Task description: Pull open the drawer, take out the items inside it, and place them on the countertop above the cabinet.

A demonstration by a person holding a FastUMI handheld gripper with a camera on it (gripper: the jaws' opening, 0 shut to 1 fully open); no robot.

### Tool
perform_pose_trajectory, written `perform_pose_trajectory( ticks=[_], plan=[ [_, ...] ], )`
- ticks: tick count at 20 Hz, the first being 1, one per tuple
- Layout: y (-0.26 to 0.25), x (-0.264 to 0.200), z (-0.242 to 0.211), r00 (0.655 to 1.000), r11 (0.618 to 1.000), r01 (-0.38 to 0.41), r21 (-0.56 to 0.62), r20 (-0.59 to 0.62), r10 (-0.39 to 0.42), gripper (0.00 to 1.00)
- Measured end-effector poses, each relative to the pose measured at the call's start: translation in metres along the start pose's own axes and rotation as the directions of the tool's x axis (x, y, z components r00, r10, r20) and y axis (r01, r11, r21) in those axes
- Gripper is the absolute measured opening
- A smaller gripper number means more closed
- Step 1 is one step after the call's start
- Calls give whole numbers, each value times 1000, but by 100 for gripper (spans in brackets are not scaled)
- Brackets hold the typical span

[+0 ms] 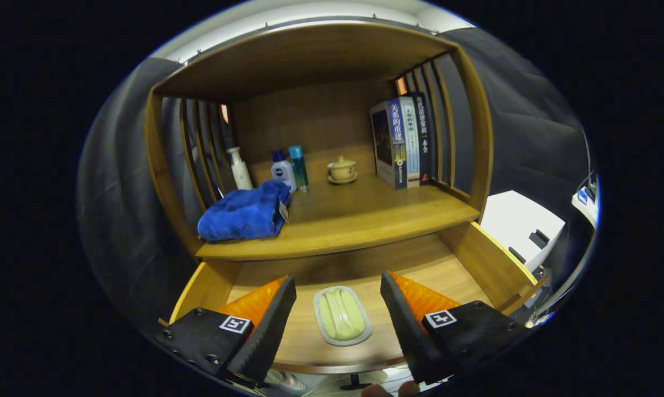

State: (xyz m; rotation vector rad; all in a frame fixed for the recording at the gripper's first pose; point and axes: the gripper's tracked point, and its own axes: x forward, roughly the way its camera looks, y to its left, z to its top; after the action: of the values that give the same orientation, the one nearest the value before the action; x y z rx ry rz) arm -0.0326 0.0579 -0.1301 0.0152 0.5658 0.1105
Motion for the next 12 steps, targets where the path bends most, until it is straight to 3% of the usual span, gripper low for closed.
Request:
perform_pose_trajectory(
  ticks=[6,12],
  plan=[
    [9,34,-10,985,997,-13,-76,-175,0,99],
    [16,63,-29,938,994,-32,-106,-347,-6,100]
  ],
)
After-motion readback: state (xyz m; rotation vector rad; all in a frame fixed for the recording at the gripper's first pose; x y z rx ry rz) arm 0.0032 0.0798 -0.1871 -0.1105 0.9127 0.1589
